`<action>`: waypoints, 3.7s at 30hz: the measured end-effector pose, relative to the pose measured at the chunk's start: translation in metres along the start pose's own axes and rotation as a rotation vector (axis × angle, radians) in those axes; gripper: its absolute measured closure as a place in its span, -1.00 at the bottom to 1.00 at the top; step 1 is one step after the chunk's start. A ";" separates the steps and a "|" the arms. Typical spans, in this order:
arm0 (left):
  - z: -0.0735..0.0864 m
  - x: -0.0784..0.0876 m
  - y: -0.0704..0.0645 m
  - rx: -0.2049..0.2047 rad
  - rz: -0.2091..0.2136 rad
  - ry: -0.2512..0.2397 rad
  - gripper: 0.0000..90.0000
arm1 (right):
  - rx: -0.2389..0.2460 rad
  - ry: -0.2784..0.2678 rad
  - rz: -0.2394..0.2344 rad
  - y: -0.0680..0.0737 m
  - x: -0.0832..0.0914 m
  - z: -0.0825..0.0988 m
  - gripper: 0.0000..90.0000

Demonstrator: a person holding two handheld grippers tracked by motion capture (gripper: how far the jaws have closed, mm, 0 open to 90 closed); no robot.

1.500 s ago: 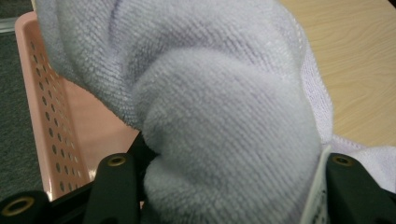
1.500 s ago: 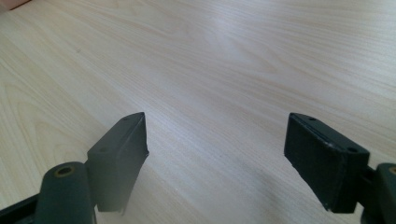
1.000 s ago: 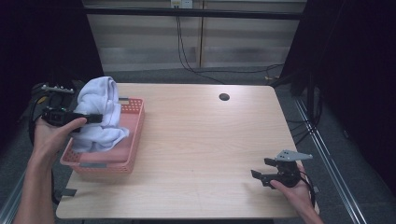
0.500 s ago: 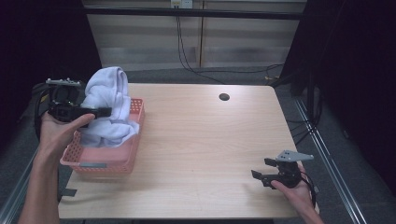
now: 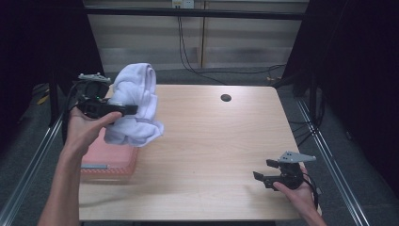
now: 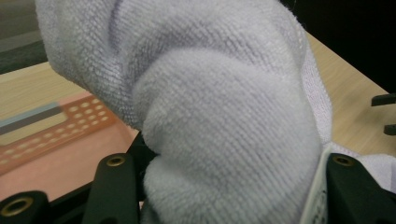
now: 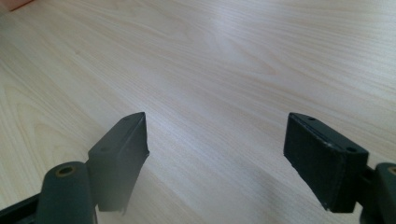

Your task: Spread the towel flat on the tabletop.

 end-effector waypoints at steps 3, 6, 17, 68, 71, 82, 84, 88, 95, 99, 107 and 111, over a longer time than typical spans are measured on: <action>-0.004 -0.013 -0.011 -0.017 0.034 0.007 -0.01 | 0.004 0.000 0.000 0.000 0.000 0.000 -0.51; -0.009 -0.024 -0.022 -0.024 0.072 -0.001 -0.01 | -0.001 -0.004 0.004 0.001 0.001 0.000 -0.51; -0.007 -0.076 -0.060 -0.059 0.146 0.049 -0.04 | 0.002 -0.005 0.000 0.001 0.001 -0.001 -0.51; 0.051 -0.176 -0.090 -0.077 0.183 0.141 -0.66 | 0.032 0.009 -0.070 0.015 -0.009 -0.003 -0.54; 0.051 -0.168 -0.085 -0.071 0.213 0.115 -0.65 | 0.026 0.002 -0.076 0.015 -0.008 -0.005 -0.54; 0.060 -0.120 -0.075 -0.070 0.164 0.046 -0.43 | 0.071 -0.012 -0.139 0.039 -0.023 -0.031 -0.50; 0.071 -0.109 -0.074 -0.057 0.163 0.038 -0.16 | 0.090 -0.013 -0.158 0.047 -0.029 -0.038 -0.46; 0.097 -0.099 -0.074 -0.061 0.147 0.072 0.02 | 0.125 -0.013 -0.201 0.064 -0.046 -0.054 -0.39; 0.144 -0.090 -0.079 -0.028 0.165 0.068 0.10 | 0.139 -0.019 -0.236 0.078 -0.066 -0.072 -0.24; 0.155 -0.117 -0.080 -0.046 0.157 0.081 0.01 | 0.142 -0.013 -0.256 0.084 -0.080 -0.077 -0.06; 0.159 -0.150 -0.110 -0.106 0.224 0.139 0.72 | 0.141 -0.012 -0.261 0.084 -0.080 -0.075 0.37; 0.156 -0.161 -0.134 -0.126 0.253 0.140 0.74 | 0.154 -0.020 -0.273 0.086 -0.075 -0.075 0.49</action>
Point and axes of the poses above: each handheld gripper's, and its own axes: x roughly backward along the jaws, z roughly out of its underside, y roughly to its left, the point moved 3 cm from there along -x, roughly forward along the jaws, and after that the axes turned 2 degrees about -z, right-handed, at the moved point
